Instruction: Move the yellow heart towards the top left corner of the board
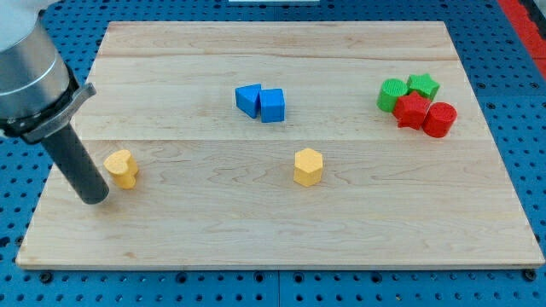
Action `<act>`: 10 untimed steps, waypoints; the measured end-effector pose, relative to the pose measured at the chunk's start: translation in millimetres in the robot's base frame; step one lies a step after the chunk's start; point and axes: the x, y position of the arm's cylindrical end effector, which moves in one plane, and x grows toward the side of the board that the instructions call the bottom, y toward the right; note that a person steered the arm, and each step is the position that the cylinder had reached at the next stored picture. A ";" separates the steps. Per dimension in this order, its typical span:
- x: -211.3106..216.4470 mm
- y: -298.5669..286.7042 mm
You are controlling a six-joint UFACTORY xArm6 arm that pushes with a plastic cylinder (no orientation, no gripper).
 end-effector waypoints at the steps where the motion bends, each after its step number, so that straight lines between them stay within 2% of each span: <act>1: -41.3 -4.3; 3: -55.9 -4.3; 5: -38.7 19.0; 8: -30.5 11.5; 9: -10.9 30.1; 10: -22.4 68.7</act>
